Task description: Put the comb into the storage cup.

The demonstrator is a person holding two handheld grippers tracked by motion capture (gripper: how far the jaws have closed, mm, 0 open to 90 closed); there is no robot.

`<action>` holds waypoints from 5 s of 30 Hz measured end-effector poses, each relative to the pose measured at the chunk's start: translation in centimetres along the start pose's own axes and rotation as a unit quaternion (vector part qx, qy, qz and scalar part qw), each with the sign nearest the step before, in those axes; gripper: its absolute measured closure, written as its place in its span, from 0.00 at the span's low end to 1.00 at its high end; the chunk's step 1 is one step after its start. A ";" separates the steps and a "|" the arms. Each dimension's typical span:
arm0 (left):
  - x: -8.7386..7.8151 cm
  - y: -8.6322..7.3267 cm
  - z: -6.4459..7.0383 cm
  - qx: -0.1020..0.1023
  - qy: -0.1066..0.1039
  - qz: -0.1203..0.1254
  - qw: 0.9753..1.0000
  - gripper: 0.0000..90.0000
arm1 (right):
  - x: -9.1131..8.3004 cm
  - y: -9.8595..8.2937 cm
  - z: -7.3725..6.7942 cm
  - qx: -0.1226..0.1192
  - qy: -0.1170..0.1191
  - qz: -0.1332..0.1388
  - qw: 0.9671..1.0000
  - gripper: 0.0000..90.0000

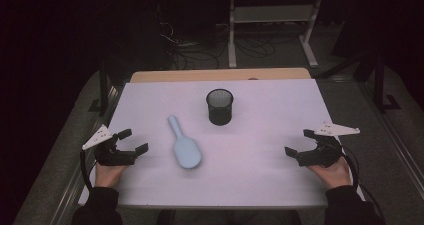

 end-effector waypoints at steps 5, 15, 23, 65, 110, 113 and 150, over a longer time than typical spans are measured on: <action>0.0 0.0 0.0 0.000 0.000 0.001 1.000 0.00 | 0.0 0.0 0.0 -0.001 0.000 0.000 1.000 0.00; 0.0 0.2 0.1 -0.001 -0.001 0.005 1.000 0.00 | -0.2 0.1 -0.2 -0.007 -0.002 0.003 1.000 0.00; 0.0 0.2 0.2 0.004 -0.003 0.001 1.000 0.00 | -0.3 0.1 -0.4 -0.012 -0.004 0.002 1.000 0.00; 1.0 7.4 0.1 0.049 -0.026 -0.019 0.998 0.00 | -0.5 0.1 -0.4 -0.009 -0.005 0.002 1.000 0.00; 6.1 10.1 -0.9 0.077 -0.059 -0.069 0.993 0.01 | -0.5 -0.1 -0.5 -0.009 -0.002 -0.003 1.000 0.00; 6.4 10.0 -1.0 0.075 -0.059 -0.073 0.993 0.01 | -0.5 -0.2 -0.5 -0.010 -0.001 -0.004 1.000 0.00; 11.3 8.6 -1.1 0.101 -0.076 -0.120 0.985 0.17 | -0.4 -0.3 -0.5 -0.010 0.002 -0.008 1.000 0.00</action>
Point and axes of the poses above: each handheld gripper's, and its own axes: x roughly forward along the jaws, y roughly out of its top, z roughly to its right, the point moved 6 cm from there along x, roughly forward along the jaws, and after that the axes turned 13 degrees about x, right-handed, at the moved point
